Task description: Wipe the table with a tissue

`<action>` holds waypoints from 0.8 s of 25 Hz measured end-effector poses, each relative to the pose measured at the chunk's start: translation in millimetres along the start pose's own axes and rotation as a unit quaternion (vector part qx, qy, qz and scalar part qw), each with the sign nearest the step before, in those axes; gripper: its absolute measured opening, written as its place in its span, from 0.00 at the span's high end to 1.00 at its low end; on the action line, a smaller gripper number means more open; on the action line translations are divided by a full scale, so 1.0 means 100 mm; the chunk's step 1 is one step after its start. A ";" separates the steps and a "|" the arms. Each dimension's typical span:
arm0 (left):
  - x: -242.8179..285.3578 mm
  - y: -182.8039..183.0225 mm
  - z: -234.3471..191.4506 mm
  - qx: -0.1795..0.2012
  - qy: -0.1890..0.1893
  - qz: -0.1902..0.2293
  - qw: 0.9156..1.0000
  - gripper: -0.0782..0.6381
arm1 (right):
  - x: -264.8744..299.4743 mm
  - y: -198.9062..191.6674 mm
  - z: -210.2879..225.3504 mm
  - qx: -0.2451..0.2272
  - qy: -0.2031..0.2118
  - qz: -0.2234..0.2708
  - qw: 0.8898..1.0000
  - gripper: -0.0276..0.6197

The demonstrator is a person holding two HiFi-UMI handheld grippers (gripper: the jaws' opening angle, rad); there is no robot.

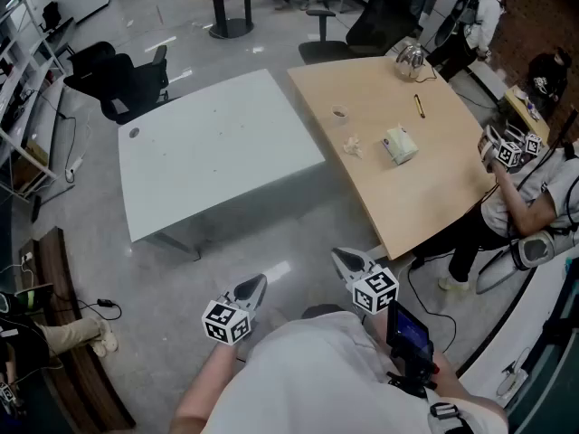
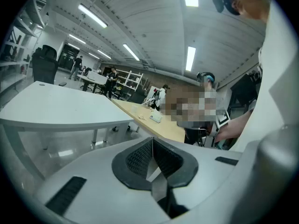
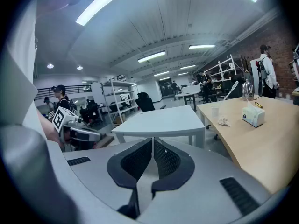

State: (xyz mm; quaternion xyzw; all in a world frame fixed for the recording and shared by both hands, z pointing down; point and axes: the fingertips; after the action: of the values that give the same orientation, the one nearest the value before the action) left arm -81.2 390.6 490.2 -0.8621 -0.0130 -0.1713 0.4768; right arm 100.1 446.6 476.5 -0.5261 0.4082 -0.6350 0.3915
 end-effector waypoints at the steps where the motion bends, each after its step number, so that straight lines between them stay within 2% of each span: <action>1: 0.05 0.00 0.01 -0.002 0.002 -0.003 1.000 0.88 | 0.00 0.00 0.06 0.002 -0.001 -0.001 1.000 0.92; 10: 0.66 0.15 0.08 -0.004 0.008 -0.026 1.000 0.88 | 0.03 0.09 0.68 0.018 -0.003 0.007 1.000 0.92; 20: 1.36 0.54 0.25 0.036 0.008 -0.027 0.999 0.88 | -0.03 0.12 1.40 0.026 -0.003 0.021 0.999 0.92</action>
State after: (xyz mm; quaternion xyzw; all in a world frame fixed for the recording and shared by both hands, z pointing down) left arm 64.3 363.2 476.0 -0.8424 -0.0385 -0.1903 0.5026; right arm 239.4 430.0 480.4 -0.5090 0.4018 -0.6353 0.4194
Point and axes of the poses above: the fingertips, and each gripper's own axes: x forward along the fingers, z to its right, y out of its top, and after that the axes turned 6 degrees about -x, right-handed
